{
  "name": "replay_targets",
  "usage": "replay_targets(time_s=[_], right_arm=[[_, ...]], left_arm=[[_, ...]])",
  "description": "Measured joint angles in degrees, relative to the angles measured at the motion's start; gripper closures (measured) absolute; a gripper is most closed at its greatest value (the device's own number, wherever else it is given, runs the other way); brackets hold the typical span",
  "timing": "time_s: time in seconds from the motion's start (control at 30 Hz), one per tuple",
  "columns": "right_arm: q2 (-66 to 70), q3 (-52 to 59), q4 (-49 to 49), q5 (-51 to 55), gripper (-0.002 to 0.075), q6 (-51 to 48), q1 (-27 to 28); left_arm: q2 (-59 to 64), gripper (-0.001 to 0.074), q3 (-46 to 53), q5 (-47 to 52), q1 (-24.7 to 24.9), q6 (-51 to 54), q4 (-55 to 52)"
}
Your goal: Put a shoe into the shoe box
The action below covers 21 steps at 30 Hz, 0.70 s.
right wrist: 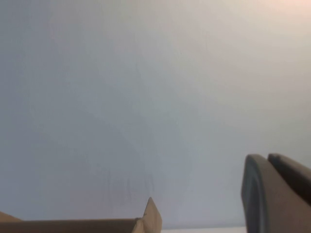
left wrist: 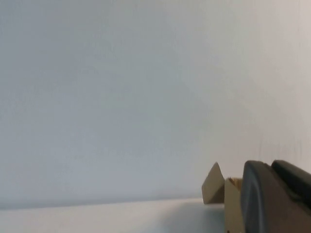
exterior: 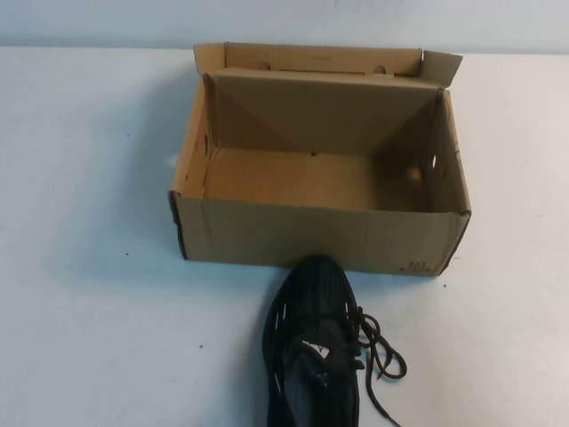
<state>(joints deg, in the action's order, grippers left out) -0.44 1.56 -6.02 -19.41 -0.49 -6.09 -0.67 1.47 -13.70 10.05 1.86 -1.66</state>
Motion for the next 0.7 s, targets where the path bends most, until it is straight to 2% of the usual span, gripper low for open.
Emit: replay_targets(time_s=[0.13,0.27,0.4,0.53,0.7], right_arm=[[0.0,0.0,-0.1,-6.2,0.0742,0.0,0.0],[0.0,0.0,-0.1,-20.4,0.0742,0.0,0.0],[-0.4,-4.2,-0.3,-24.6,0.0742,1.0,0.0],[-0.4,-14.1,-0.7,-17.5,0.0742,5.0,0.0],[0.9,-29.4,-0.8,5.4,0.0742,8.4,0.0]], left_arm=[[0.0,0.0736,0.0,-6.8,0.0,-0.7,0.0],[0.0,0.0736,0.0,-21.3,0.0,-4.1,0.0],[-0.1,0.0736,-0.9,-29.6,0.0,-5.1,0.0],[-0.1,0.0736,-7.5,-27.5,0.0,-5.5,0.0],[0.9,0.0736,-18.4,-20.0,0.0,-5.5,0.0]])
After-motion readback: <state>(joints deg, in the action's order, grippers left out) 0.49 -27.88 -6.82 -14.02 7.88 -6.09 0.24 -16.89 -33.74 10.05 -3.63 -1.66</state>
